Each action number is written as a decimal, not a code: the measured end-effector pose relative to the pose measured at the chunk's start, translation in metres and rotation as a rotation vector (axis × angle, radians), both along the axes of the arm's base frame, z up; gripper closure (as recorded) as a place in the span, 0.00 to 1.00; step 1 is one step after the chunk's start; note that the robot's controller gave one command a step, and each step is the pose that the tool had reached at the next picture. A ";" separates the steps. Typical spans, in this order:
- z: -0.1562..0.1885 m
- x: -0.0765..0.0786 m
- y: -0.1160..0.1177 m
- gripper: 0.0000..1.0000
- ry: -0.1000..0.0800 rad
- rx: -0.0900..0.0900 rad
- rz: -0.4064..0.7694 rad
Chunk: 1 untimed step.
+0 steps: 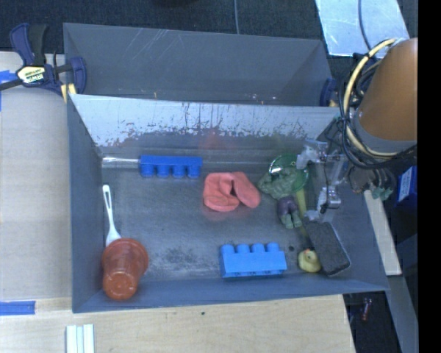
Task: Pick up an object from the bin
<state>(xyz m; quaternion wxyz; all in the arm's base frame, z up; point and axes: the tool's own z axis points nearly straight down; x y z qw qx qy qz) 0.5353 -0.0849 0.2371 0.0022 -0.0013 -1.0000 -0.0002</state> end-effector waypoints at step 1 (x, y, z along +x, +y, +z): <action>0.004 0.002 0.000 0.00 -0.008 -0.001 0.002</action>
Offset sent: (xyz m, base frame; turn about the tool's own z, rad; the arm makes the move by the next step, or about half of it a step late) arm 0.0593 0.0432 -0.0672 -0.2799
